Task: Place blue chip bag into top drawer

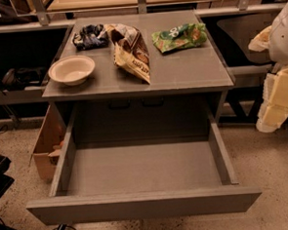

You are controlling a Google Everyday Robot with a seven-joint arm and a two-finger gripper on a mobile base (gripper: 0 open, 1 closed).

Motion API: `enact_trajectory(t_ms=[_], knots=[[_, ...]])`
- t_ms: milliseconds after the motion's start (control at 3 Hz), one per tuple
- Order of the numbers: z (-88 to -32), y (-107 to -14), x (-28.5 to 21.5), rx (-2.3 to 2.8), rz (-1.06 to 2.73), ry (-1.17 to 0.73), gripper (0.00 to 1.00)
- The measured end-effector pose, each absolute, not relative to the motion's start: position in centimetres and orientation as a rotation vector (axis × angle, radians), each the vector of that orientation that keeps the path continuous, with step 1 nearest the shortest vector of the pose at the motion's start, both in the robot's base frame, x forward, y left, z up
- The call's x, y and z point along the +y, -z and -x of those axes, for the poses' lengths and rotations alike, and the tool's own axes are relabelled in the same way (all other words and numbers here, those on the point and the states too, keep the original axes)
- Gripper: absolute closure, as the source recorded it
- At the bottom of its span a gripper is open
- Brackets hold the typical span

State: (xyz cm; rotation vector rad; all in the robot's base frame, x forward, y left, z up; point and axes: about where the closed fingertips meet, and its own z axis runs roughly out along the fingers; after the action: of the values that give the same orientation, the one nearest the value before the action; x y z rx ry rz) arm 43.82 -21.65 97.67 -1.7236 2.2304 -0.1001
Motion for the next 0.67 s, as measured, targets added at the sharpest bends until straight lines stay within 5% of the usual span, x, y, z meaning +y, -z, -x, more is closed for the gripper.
enact_trajectory(t_ms=[667], knots=[[-46.0, -97.6, -19.6, 2.157, 1.726, 0.079, 0.00]])
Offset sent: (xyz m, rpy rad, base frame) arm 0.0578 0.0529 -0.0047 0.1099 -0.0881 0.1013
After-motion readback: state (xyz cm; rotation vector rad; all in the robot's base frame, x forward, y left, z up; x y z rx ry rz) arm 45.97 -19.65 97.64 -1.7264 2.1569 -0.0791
